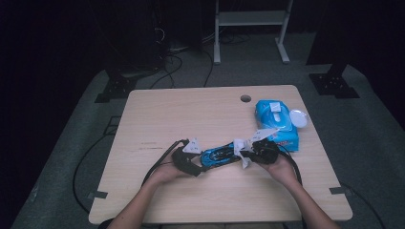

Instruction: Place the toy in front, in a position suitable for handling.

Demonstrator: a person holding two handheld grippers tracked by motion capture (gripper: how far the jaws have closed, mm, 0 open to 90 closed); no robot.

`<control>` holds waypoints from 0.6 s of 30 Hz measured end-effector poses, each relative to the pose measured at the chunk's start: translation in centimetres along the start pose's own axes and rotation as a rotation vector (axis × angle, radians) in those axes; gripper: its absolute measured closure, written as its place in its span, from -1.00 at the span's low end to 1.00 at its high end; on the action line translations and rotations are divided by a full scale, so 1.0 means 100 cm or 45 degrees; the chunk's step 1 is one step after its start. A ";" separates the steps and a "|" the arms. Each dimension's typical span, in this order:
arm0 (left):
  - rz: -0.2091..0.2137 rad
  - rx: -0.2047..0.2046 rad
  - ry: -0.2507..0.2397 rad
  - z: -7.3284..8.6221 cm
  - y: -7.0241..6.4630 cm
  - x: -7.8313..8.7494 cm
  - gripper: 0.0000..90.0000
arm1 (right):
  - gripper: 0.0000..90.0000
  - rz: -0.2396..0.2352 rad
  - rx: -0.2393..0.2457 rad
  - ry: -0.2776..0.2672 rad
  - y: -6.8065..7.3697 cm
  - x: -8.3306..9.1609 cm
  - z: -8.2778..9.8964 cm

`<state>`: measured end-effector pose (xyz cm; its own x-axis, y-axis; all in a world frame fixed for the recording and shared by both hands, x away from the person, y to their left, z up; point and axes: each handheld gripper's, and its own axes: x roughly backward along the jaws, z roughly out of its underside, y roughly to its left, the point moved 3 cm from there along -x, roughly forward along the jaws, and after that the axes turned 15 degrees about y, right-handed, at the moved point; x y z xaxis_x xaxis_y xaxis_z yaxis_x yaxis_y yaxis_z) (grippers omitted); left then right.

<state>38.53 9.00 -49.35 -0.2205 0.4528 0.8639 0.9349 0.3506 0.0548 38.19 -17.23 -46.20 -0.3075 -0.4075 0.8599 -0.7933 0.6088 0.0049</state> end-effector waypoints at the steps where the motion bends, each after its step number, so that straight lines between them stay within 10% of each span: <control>1: -0.003 -0.003 -0.001 0.000 0.000 0.000 -0.32 | 0.82 0.026 -0.011 -0.005 -0.003 0.000 -0.002; 18: -0.017 0.041 -0.009 -0.014 -0.001 -0.009 -0.46 | 0.82 -0.054 -0.024 -0.052 0.003 -0.005 -0.004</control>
<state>39.02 7.39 -49.41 -0.2349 0.4534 0.8598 0.9225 0.3827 0.0503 38.32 -16.52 -46.43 -0.2956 -0.4604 0.8371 -0.7961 0.6031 0.0506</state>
